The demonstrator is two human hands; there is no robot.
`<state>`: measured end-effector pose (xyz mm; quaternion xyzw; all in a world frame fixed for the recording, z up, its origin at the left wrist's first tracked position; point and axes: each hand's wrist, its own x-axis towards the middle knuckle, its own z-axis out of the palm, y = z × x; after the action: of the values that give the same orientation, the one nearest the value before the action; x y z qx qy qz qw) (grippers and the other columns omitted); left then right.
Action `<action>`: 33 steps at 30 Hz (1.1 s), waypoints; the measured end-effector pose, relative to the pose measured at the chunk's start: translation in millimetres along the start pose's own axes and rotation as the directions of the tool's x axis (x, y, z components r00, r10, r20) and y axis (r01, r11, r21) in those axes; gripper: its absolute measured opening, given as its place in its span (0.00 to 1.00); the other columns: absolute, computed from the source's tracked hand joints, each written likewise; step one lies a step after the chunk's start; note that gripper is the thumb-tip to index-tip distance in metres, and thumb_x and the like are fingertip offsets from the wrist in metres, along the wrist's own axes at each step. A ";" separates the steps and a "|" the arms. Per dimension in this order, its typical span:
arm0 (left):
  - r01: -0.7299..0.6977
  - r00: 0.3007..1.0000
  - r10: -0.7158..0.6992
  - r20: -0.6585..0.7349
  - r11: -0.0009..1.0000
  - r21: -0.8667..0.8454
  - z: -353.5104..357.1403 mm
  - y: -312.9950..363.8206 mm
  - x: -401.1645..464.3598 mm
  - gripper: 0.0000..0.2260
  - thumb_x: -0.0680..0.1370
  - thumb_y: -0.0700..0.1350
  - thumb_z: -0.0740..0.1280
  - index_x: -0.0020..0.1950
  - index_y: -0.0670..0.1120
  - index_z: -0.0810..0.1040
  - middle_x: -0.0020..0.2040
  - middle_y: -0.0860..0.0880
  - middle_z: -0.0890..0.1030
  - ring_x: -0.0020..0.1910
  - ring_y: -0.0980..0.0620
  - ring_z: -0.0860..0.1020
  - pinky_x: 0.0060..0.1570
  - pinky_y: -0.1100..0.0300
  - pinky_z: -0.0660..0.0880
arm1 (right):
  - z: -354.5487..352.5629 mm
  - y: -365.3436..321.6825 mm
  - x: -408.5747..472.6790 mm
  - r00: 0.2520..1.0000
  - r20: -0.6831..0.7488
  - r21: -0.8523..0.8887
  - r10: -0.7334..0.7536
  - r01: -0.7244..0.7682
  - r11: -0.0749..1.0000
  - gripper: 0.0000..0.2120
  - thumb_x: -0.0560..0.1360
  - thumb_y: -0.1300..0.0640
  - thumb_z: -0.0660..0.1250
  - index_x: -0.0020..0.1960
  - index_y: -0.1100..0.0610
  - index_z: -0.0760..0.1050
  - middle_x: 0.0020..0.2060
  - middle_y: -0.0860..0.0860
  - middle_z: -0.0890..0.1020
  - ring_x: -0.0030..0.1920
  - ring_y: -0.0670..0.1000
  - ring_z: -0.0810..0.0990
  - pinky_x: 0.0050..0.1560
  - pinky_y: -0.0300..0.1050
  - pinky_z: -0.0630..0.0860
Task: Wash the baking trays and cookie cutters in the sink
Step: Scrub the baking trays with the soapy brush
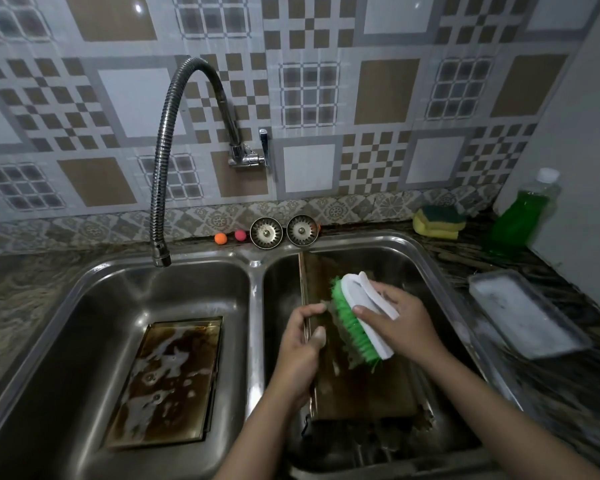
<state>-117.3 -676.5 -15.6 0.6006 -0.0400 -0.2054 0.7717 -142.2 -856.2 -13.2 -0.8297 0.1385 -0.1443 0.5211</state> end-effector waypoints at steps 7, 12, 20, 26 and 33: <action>-0.060 0.988 0.065 0.138 0.998 -0.036 5.3 -5.3 -12.5 0.14 0.78 0.34 0.61 0.58 0.51 0.67 0.54 0.47 0.77 0.47 0.45 0.77 0.49 0.46 0.76 | 4.2 -45.1 22.0 0.987 -0.092 -0.181 -0.133 0.115 0.977 0.32 0.71 0.48 0.72 0.72 0.48 0.66 0.60 0.48 0.78 0.55 0.49 0.79 0.50 0.42 0.77; -0.104 0.988 0.105 0.112 0.994 -0.011 -21.3 -5.4 -3.4 0.20 0.70 0.47 0.69 0.60 0.55 0.68 0.63 0.38 0.72 0.55 0.34 0.76 0.54 0.39 0.75 | 1.2 -45.0 18.0 0.967 0.049 -0.218 -0.250 0.255 0.942 0.31 0.72 0.49 0.71 0.73 0.44 0.64 0.62 0.50 0.78 0.53 0.46 0.78 0.52 0.40 0.78; -0.100 0.992 0.115 0.053 0.968 -0.229 -20.9 -3.4 8.5 0.24 0.68 0.43 0.69 0.63 0.55 0.69 0.59 0.40 0.79 0.48 0.41 0.80 0.44 0.47 0.80 | 34.8 -59.5 -10.7 0.957 0.046 -0.182 -0.286 0.290 0.940 0.31 0.70 0.47 0.71 0.71 0.43 0.66 0.54 0.49 0.83 0.48 0.45 0.81 0.48 0.35 0.78; -0.166 0.985 0.137 -0.107 0.924 -0.344 -57.4 17.0 12.8 0.20 0.79 0.31 0.58 0.63 0.53 0.69 0.46 0.44 0.83 0.37 0.48 0.81 0.36 0.52 0.80 | 26.3 -7.3 -53.2 0.981 0.069 -0.062 -0.182 0.186 0.981 0.30 0.69 0.39 0.69 0.69 0.35 0.65 0.60 0.46 0.79 0.55 0.40 0.79 0.54 0.36 0.78; -0.102 0.990 0.115 0.080 0.984 -0.144 -13.2 2.5 0.7 0.22 0.75 0.45 0.65 0.68 0.54 0.65 0.59 0.38 0.79 0.46 0.44 0.80 0.46 0.47 0.79 | 16.5 -53.2 35.8 0.984 -0.142 -0.081 -0.106 0.095 0.992 0.30 0.72 0.51 0.72 0.72 0.49 0.66 0.65 0.49 0.76 0.57 0.47 0.76 0.50 0.39 0.74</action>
<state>-112.0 -664.3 -17.0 0.5326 -0.0920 -0.1915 0.8193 -98.7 -834.0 31.6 -0.8416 0.1395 -0.2254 0.4705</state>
